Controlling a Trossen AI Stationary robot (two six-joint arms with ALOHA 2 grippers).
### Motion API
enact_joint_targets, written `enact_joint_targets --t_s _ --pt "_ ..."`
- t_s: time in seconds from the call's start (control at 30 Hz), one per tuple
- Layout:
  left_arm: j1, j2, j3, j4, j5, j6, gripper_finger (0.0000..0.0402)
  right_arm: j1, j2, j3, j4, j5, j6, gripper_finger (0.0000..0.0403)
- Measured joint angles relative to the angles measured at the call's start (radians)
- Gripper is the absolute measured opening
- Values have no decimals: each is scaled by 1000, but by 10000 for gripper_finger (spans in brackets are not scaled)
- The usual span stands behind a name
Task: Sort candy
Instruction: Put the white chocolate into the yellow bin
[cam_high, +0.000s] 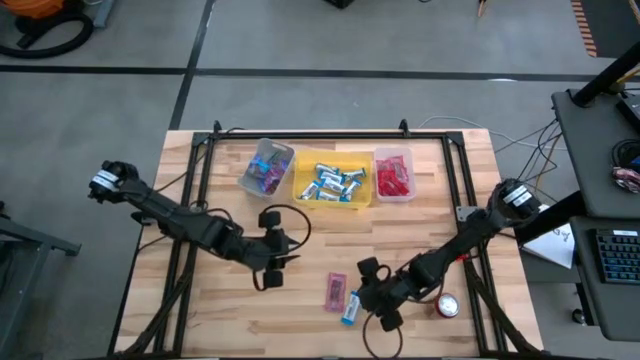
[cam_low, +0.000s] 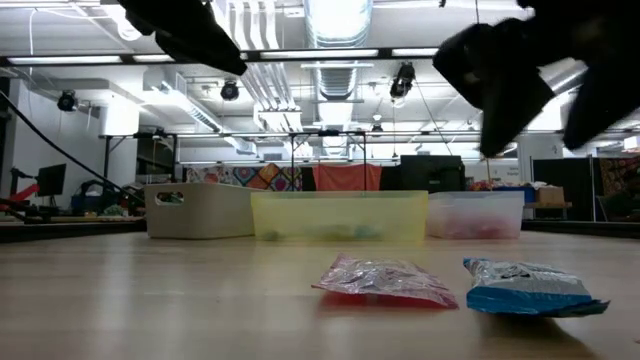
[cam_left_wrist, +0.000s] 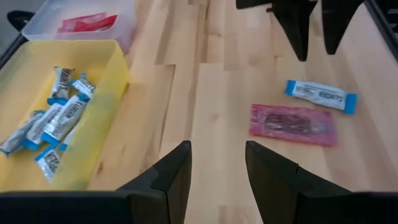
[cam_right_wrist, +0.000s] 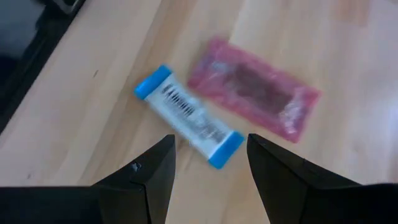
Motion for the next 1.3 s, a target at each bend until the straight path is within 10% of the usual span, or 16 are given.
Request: enact_joint_targets --t_s 0.93,1.3 --pt "-9 1 -5 10 0 -20 135 9 224 91 2 19 -146 187" --pt "-8 1 -5 20 0 -20 135 -10 224 90 1 -12 -152 47"
